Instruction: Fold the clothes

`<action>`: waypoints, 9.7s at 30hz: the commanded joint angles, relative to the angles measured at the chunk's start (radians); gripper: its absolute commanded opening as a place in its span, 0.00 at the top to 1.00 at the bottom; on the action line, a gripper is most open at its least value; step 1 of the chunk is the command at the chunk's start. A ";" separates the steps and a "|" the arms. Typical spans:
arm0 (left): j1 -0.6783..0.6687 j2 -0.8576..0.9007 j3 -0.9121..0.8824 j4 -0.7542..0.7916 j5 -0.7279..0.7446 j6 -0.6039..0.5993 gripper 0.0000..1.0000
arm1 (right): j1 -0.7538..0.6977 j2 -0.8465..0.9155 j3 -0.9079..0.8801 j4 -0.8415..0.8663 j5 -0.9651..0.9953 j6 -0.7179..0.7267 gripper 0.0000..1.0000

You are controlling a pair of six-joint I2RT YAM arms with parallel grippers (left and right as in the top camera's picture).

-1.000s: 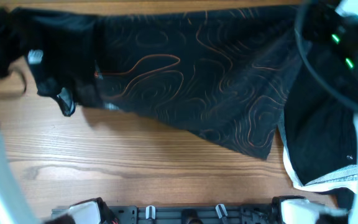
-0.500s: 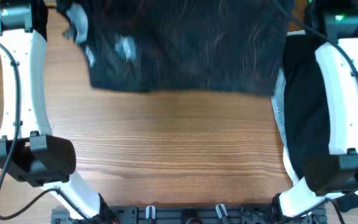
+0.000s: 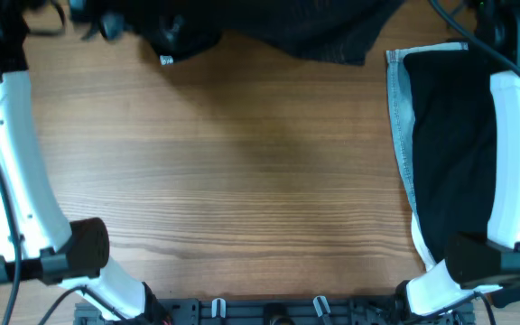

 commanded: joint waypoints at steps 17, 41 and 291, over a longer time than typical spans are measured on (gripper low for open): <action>-0.065 0.085 -0.849 -0.409 -0.109 0.128 0.96 | -0.012 0.079 -0.543 -0.566 -0.136 -0.015 0.95; 0.033 -0.617 -1.263 -0.196 -0.204 -0.045 0.96 | -0.026 -0.300 -0.934 -0.414 -0.117 0.114 0.96; 0.065 -0.027 -1.013 -0.011 0.046 0.151 0.29 | -0.122 0.100 -1.086 -0.028 -0.235 -0.098 0.25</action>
